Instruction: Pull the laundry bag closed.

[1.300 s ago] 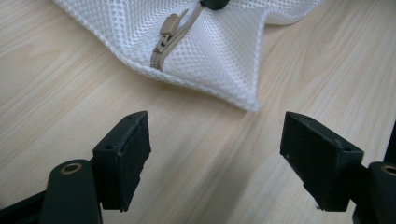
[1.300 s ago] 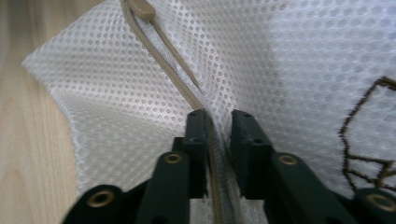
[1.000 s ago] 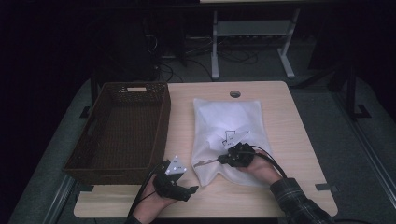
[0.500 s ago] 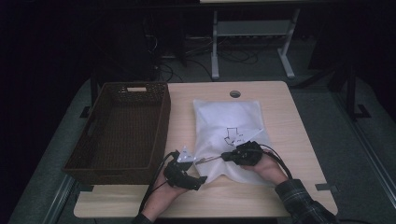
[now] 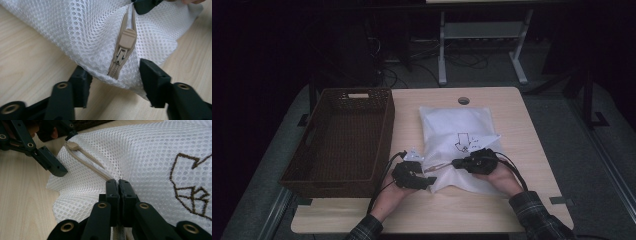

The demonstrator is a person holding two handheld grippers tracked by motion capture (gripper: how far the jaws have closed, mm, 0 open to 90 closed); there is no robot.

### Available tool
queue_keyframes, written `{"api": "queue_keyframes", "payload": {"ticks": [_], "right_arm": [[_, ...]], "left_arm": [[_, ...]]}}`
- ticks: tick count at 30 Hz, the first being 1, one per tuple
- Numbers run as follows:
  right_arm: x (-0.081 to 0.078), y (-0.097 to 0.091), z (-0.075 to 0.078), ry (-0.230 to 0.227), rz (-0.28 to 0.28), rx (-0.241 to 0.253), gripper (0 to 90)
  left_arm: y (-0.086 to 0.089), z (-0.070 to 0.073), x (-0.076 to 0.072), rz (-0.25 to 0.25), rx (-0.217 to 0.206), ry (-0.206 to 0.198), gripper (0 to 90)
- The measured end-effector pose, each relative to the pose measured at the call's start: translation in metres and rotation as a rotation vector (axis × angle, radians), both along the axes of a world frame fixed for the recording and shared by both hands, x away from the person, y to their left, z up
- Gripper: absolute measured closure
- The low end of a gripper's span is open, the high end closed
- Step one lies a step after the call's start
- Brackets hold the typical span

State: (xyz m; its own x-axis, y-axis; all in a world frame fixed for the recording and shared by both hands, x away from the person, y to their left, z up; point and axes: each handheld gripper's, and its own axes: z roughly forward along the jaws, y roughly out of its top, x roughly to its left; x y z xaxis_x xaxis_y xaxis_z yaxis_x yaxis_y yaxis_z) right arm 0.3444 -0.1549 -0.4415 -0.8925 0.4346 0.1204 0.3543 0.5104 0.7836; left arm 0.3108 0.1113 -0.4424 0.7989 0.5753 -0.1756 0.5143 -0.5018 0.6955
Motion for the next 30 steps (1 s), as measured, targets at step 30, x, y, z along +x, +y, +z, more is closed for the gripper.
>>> {"api": "queue_keyframes", "payload": {"ticks": [30], "right_arm": [[-0.001, -0.004, -0.002, -0.03, -0.004, -0.05, 85.8]], "left_arm": [[0.004, 0.009, 0.003, -0.046, 0.003, -0.027, 79.7]]}}
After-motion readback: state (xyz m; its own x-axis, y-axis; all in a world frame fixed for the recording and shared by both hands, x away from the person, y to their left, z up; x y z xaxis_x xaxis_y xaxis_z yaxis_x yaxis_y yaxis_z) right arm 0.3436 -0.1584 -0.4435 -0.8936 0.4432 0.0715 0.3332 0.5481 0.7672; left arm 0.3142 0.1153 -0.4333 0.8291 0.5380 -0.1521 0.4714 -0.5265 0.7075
